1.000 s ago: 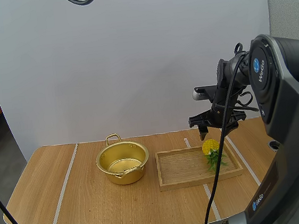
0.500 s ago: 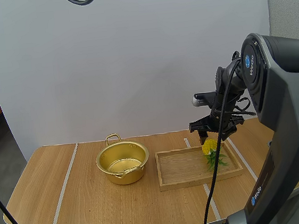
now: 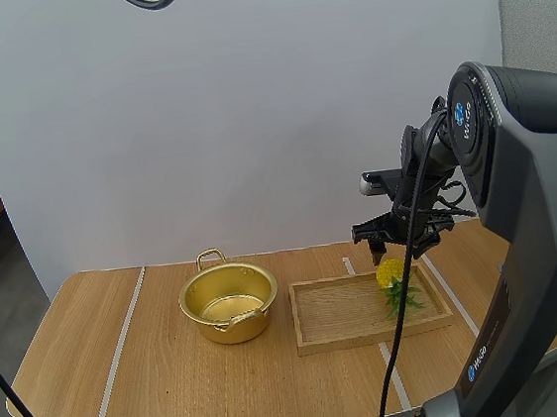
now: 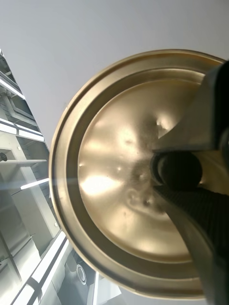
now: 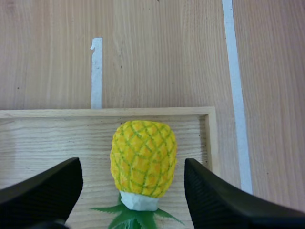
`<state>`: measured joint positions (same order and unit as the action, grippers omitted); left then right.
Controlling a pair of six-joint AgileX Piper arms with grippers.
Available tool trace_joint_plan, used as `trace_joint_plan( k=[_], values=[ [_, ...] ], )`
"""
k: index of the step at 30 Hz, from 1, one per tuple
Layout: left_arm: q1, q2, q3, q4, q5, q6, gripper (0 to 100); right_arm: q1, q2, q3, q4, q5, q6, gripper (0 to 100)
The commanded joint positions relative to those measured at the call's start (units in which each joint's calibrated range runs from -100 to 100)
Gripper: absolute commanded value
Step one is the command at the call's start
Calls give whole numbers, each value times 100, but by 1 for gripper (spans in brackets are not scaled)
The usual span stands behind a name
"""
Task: Open the pot, put the pineapple inside, and close it
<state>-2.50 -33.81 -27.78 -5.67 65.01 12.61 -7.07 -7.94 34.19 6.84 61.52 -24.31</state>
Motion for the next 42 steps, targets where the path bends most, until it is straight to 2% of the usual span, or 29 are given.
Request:
trace_joint_plan(
  k=[1, 28, 42],
  values=[
    [-15, -31, -37, 63, -220, -58, 0, -23, -26, -44, 51, -153, 176, 100],
    [-15, -31, -37, 63, -220, -58, 0, -23, 1064, -44, -5, -869, 199, 100],
    [-15, -31, -37, 63, -220, -58, 0, -23, 1303, -44, -5, -1019, 199, 100]
  ],
)
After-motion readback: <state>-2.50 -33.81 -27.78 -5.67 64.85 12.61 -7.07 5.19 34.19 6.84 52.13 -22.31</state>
